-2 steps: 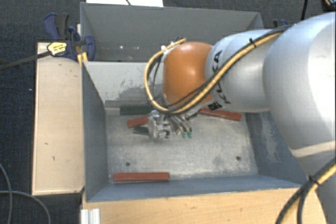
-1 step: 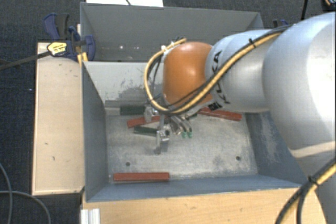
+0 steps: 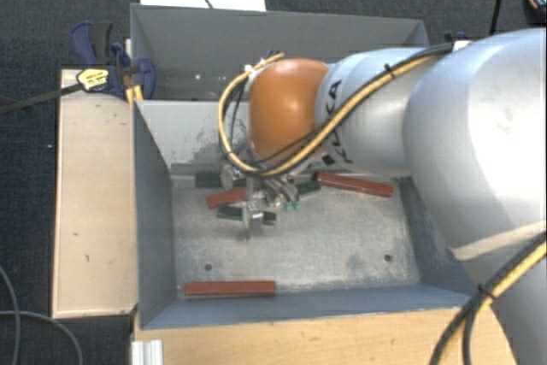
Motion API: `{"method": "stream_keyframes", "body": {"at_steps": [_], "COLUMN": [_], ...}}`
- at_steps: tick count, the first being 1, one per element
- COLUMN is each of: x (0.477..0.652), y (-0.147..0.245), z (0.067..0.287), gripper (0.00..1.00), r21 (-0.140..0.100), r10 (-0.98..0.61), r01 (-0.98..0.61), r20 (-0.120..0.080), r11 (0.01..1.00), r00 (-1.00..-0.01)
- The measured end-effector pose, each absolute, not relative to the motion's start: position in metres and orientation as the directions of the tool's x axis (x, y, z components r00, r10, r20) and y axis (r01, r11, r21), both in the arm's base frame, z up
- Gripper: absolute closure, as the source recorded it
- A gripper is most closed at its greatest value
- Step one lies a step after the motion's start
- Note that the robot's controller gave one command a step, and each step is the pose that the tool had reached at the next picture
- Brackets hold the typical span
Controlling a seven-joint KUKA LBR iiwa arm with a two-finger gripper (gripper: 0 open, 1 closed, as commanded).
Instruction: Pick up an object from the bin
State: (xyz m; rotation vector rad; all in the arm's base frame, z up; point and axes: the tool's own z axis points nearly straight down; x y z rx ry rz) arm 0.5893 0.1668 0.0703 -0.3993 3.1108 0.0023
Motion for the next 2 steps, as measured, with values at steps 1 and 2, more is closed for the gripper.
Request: {"method": "stream_keyframes", "body": {"at_steps": [1,2], "x": [0.591,0.592], "y": [0.167,0.145], "z": [0.074,0.211], "gripper": [1.00,1.00], "r21": [0.002,-0.004], "r10": [-0.246,-0.672], "r01": [-0.246,-0.672], "r20": [-0.010,-0.008], "r11": [0.969,0.740], "r00": [-0.969,-0.740]}}
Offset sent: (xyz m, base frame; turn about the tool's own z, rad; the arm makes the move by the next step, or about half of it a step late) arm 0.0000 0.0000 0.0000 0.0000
